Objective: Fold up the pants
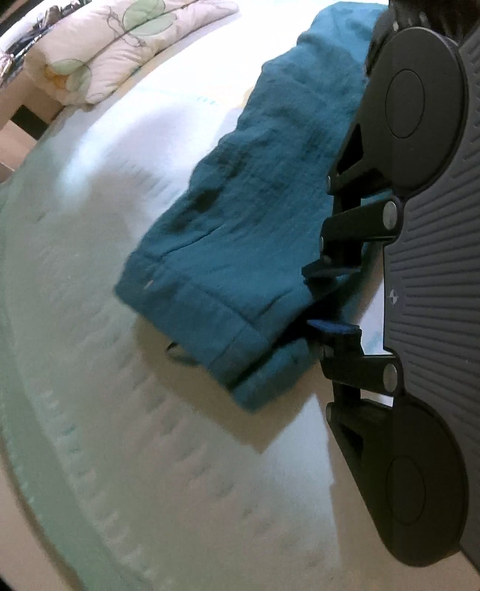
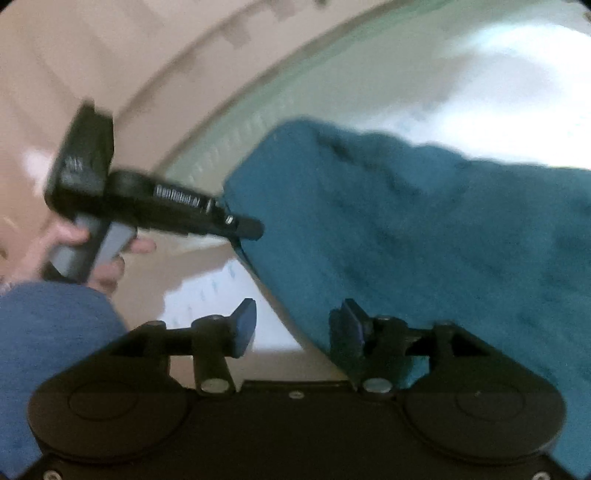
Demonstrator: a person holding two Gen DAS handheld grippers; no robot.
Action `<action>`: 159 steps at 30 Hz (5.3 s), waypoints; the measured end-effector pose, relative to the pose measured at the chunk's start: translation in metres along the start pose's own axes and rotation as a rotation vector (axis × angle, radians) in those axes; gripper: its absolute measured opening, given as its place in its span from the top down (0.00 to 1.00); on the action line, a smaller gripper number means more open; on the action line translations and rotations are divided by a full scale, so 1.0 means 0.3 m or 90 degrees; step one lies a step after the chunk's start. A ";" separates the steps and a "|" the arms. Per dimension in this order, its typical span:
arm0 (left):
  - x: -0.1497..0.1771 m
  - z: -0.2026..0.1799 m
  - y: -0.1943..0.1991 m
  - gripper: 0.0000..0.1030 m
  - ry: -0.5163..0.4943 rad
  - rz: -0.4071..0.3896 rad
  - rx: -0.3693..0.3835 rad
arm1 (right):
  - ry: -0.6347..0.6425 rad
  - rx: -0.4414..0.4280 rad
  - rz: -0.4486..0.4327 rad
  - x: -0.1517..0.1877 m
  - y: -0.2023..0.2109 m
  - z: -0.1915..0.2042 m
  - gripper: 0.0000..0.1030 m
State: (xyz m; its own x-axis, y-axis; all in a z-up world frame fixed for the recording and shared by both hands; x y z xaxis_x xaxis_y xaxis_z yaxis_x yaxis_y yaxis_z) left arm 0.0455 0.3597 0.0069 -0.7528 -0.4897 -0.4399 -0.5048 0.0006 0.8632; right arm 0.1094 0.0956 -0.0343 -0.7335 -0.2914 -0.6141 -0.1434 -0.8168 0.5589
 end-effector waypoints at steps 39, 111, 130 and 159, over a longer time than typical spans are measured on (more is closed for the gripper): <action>0.377 -0.978 -0.277 0.76 -0.257 0.171 0.141 | -0.650 0.552 -0.304 0.536 1.366 -0.886 0.43; 0.188 -0.788 -0.119 0.75 -0.201 0.158 0.150 | 0.147 0.328 0.030 0.177 0.424 -0.143 0.60; 0.107 -0.697 -0.155 0.75 -0.081 0.161 0.173 | 0.338 0.303 0.090 0.265 0.191 -0.088 0.93; 0.081 -0.737 -0.104 0.75 -0.167 0.138 0.119 | 0.093 0.258 -0.050 0.019 0.470 -0.199 0.51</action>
State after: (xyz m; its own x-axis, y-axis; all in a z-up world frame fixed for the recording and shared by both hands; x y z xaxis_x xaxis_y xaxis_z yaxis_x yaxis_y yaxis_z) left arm 0.1363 0.1550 0.0241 -0.9208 -0.2206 -0.3216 -0.3722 0.2503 0.8938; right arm 0.1246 -0.0508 0.0078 -0.6128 -0.3279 -0.7190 -0.4650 -0.5860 0.6636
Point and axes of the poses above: each gripper's, at about its wrist camera, not at the fingertips, and y roughly against the way its jaws point, z to its left, x to its underside, the point moved 1 cm from there along -y, roughly the way its jaws point, and after that the axes turned 7 degrees about -z, right-handed, at the moved point
